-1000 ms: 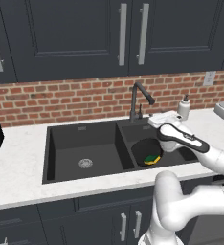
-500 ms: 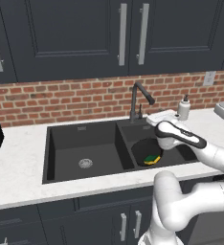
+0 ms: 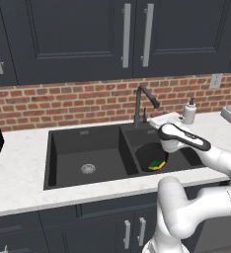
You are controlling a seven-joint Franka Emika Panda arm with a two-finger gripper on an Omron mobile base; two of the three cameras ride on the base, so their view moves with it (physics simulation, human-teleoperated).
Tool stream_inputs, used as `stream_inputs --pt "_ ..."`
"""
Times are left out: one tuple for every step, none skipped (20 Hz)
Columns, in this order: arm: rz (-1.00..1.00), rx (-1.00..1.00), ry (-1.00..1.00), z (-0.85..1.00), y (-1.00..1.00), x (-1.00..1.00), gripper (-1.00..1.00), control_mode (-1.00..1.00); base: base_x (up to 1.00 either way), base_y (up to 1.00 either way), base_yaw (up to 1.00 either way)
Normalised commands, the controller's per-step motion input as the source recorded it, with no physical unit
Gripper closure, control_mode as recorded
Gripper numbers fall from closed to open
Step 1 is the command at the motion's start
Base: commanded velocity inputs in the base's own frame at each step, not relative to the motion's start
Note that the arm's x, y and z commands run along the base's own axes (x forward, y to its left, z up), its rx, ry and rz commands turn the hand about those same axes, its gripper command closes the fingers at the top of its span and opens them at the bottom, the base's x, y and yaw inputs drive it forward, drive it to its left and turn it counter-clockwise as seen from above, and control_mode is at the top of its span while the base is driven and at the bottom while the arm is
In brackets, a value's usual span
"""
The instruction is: Pick the pan and sponge and place them into the sink. Then turn on the water.
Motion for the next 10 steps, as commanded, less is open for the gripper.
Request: stream_inputs --pt "0.0 0.0 0.0 0.0 0.07 0.14 -1.0 -1.0 0.0 0.0 0.0" --pt "0.0 0.0 0.0 0.0 0.09 0.13 -1.0 -1.0 0.0 0.0 0.0" --pt "0.0 0.0 0.0 0.0 0.1 0.16 -1.0 -1.0 0.0 0.0 0.0" --pt "0.0 0.0 0.0 -0.01 0.15 0.15 -1.0 -1.0 0.0 0.0 0.0" --pt "0.0 0.0 0.01 -0.06 0.19 0.16 -1.0 -1.0 0.0 0.0 0.0" --pt "0.0 0.0 0.01 -0.06 0.2 0.14 -1.0 -1.0 0.0 0.0 0.0" --pt "0.0 0.0 0.02 -0.1 0.21 0.14 -1.0 -1.0 0.0 0.0 0.0" --pt "0.0 0.0 0.02 -0.11 0.21 0.14 -1.0 -1.0 0.0 0.0 0.0" --pt "0.0 0.0 0.02 -0.14 0.2 0.16 -1.0 -1.0 0.0 0.0 0.0" --pt "0.0 0.0 0.02 -0.15 0.19 0.17 -1.0 -1.0 0.0 0.0 0.0"
